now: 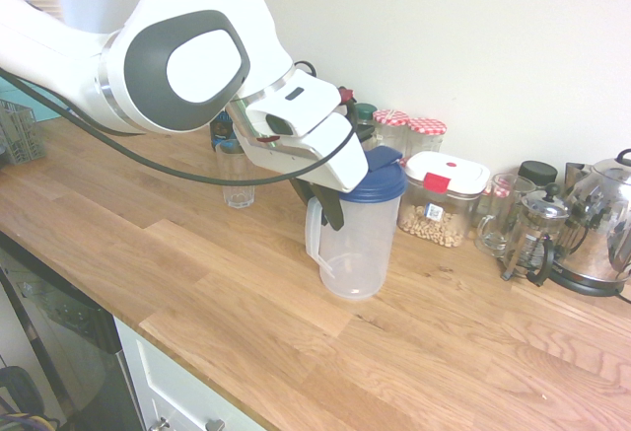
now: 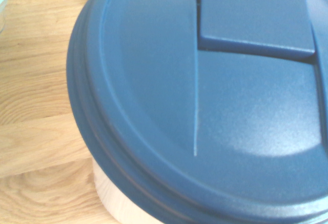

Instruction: Pour me some water

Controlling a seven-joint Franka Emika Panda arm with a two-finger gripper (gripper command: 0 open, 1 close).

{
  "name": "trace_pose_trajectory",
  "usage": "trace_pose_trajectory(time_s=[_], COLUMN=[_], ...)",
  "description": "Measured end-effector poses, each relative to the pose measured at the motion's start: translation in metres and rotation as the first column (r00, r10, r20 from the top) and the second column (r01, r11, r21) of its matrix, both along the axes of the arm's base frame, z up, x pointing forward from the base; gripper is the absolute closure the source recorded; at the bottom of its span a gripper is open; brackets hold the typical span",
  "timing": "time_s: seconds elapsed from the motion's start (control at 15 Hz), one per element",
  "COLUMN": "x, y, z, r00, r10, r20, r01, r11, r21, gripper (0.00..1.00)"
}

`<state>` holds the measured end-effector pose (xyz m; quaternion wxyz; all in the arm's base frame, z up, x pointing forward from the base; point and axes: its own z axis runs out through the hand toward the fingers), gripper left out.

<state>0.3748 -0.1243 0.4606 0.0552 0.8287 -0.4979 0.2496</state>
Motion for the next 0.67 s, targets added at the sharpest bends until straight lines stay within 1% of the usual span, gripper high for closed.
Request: trace_pose_trajectory(time_s=[0.33, 0.47, 0.53, 0.6, 0.67], x=[-0.001, -0.003, -0.006, -0.011, -0.017], y=[0.002, 0.003, 0.003, 0.005, 0.008], z=[-0.001, -0.001, -0.001, -0.003, -0.005], r00=[1.000, 0.999, 0.999, 0.994, 0.985], r10=[0.000, -0.004, -0.008, -0.005, 0.010], r20=[-0.016, -0.032, -0.054, -0.108, -0.174], r01=[0.000, 0.004, 0.009, 0.011, 0.008], r11=[1.000, 1.000, 1.000, 0.998, 0.995], r21=[0.006, 0.013, 0.025, 0.055, 0.102], gripper=[0.00, 0.00, 0.00, 0.00, 0.00])
